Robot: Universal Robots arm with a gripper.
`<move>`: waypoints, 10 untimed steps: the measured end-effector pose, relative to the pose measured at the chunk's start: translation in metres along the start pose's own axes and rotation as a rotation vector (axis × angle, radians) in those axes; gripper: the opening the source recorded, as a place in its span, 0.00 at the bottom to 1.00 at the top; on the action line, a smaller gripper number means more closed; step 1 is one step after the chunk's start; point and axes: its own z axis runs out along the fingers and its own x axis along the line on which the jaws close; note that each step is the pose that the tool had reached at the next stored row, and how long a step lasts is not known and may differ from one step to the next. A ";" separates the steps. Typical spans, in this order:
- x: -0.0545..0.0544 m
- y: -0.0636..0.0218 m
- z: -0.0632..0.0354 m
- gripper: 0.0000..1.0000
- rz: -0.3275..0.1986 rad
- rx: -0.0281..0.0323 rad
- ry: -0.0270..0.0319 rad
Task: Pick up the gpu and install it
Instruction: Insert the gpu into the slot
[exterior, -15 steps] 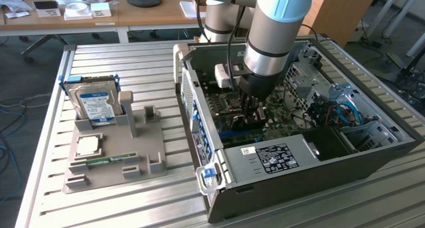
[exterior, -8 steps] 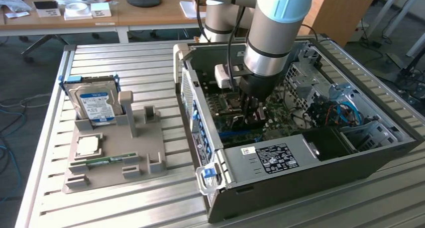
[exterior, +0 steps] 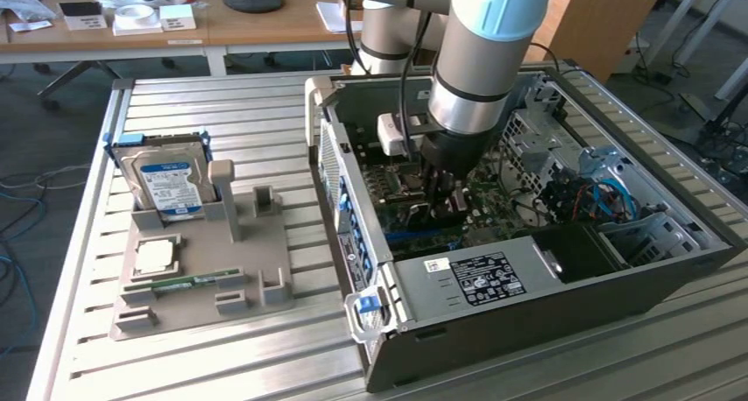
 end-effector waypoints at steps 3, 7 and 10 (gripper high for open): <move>0.000 0.0001 0.0027 0.27 0.000 0.0001 -0.0003; 0.000 0.0001 0.0033 0.27 0.000 0.0001 -0.0005; 0.000 0.0002 0.0041 0.27 0.000 0.0000 -0.0002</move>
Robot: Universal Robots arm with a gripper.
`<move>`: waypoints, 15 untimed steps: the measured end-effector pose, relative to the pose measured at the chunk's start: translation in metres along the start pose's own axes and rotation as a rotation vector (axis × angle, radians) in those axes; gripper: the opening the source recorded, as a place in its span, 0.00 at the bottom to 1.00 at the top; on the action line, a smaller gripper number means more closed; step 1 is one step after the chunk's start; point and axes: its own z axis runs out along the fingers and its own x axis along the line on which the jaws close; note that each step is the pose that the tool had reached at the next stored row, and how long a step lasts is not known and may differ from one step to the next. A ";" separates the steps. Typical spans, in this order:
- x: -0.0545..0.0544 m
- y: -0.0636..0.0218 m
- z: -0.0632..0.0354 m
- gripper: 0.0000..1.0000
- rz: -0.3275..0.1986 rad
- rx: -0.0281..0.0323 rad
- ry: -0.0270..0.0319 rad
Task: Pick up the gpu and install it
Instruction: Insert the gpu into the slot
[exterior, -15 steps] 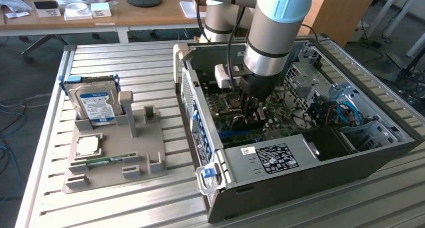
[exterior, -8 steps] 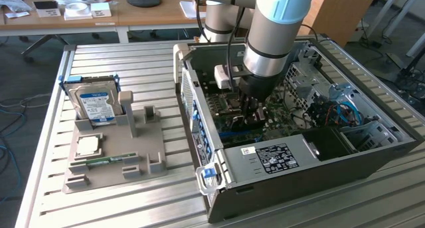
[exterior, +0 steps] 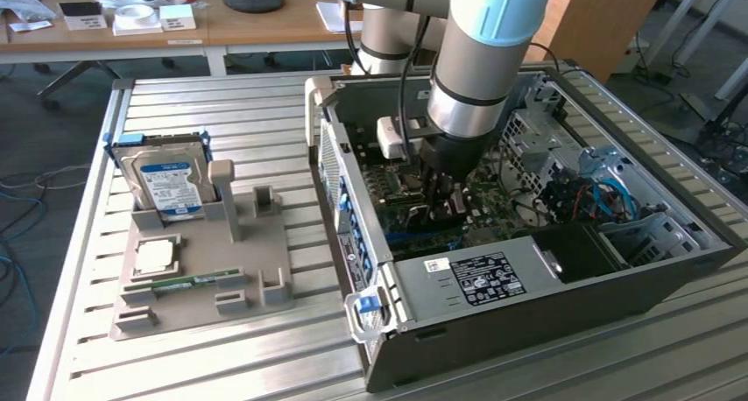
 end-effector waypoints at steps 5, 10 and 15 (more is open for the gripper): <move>0.000 0.0002 0.0004 0.27 0.000 0.0001 0.0001; 0.000 0.0009 0.0020 0.27 0.000 -0.0003 0.0006; 0.000 0.0009 0.0023 0.27 0.000 0.0000 -0.0001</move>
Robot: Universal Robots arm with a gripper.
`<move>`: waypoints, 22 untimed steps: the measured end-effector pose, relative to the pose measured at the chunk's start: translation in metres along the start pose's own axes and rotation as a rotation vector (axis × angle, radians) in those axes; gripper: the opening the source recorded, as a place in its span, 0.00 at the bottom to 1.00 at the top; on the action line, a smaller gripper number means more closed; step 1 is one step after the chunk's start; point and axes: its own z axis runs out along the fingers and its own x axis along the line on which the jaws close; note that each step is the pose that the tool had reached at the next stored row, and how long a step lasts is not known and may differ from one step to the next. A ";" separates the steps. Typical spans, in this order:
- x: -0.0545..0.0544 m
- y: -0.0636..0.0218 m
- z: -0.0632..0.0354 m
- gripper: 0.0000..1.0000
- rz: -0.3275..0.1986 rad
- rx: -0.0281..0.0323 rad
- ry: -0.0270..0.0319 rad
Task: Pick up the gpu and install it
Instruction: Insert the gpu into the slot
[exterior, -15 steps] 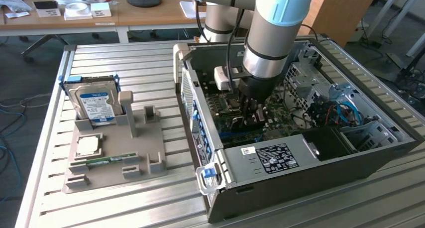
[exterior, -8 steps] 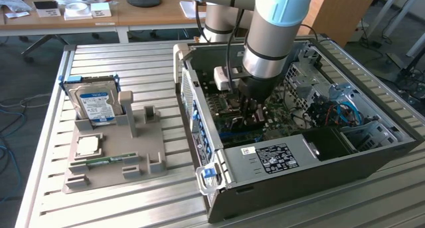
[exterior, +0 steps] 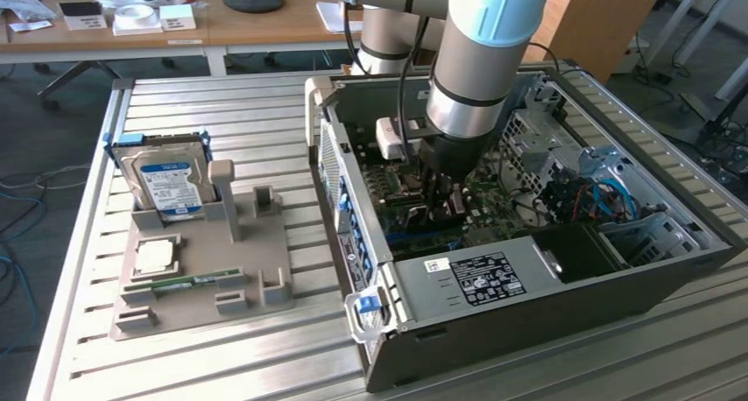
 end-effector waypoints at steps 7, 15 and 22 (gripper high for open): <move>0.000 0.0000 -0.0007 0.27 0.000 0.0001 -0.0002; 0.000 -0.0001 -0.0022 0.27 0.000 0.0001 -0.0001; 0.000 -0.0001 -0.0034 0.27 0.000 -0.0002 0.0005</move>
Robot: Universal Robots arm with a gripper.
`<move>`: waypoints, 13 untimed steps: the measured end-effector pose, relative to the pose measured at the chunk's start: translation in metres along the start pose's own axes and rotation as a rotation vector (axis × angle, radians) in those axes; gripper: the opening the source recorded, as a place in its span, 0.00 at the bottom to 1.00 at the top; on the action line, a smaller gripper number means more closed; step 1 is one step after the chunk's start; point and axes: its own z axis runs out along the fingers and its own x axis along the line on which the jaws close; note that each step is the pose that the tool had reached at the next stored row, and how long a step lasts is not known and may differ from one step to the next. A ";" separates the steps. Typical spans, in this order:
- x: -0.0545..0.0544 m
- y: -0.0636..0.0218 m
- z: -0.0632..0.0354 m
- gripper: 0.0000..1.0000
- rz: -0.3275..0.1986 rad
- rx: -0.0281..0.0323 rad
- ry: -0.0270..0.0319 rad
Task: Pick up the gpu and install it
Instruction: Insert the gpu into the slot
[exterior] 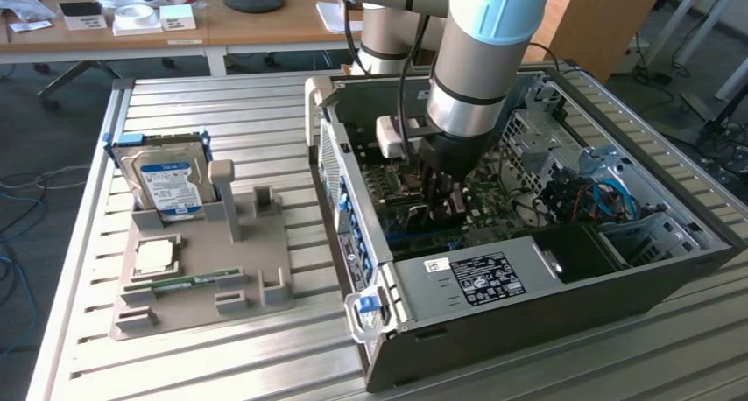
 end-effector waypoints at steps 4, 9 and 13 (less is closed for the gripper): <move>0.000 0.0000 0.0000 0.27 0.000 0.0002 -0.0006; 0.000 0.0000 0.0000 0.27 -0.003 0.0001 -0.0010; 0.000 0.0000 0.0000 0.27 -0.008 -0.0002 -0.0011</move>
